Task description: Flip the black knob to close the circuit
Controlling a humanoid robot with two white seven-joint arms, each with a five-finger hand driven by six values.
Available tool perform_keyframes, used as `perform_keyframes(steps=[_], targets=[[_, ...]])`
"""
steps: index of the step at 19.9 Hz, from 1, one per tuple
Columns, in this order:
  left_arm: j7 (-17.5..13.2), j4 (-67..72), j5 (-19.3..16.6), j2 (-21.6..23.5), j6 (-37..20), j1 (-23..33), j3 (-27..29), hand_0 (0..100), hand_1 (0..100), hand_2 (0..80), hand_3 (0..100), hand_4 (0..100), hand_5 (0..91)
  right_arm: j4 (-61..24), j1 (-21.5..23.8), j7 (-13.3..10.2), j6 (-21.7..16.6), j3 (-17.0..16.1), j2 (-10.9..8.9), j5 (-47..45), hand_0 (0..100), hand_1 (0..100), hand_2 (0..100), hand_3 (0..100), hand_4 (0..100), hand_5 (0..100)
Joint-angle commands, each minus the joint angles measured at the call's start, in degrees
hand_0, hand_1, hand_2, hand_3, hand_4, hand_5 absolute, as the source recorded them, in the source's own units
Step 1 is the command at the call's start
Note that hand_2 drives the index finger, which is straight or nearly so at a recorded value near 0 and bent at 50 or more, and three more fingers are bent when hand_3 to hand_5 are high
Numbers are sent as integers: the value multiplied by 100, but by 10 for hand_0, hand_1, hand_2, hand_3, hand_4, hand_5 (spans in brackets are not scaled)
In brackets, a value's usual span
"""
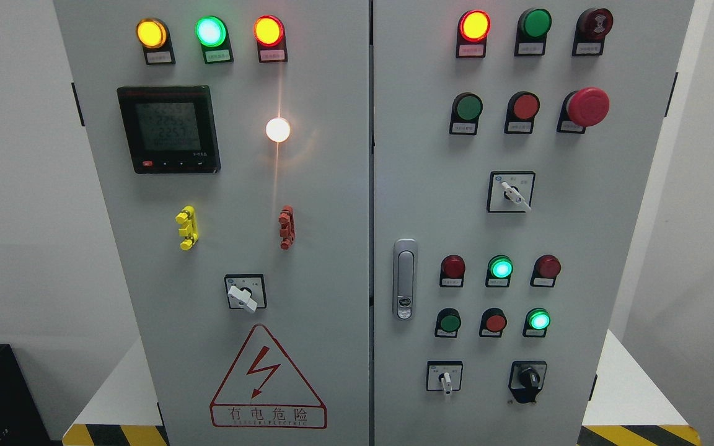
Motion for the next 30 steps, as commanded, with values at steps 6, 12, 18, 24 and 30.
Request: perform_keyframes(steps=[6, 12, 18, 24, 30], targets=[[0, -132, 0, -2, -3, 123, 0, 120, 556, 0, 0, 0, 0, -905, -914, 550, 422, -15, 0, 782, 0, 0, 899, 1000, 901, 946], [0, -132, 0, -2, -3, 123, 0, 120, 556, 0, 0, 0, 0, -808, -1090, 594, 545, -6, 0, 967, 0, 0, 898, 1000, 906, 950], [0, -132, 0, -2, -3, 123, 0, 120, 556, 0, 0, 0, 0, -659, -1274, 594, 598, -15, -18, 1002, 0, 0, 898, 1000, 908, 950], [0, -132, 0, 7, -3, 123, 0, 120, 556, 0, 0, 0, 0, -457, -1459, 673, 703, 2, -18, 1099, 0, 0, 898, 1000, 909, 950], [0, -132, 0, 7, -3, 123, 0, 120, 556, 0, 0, 0, 0, -254, -1758, 700, 782, 2, -27, 1108, 0, 0, 898, 1000, 908, 950]])
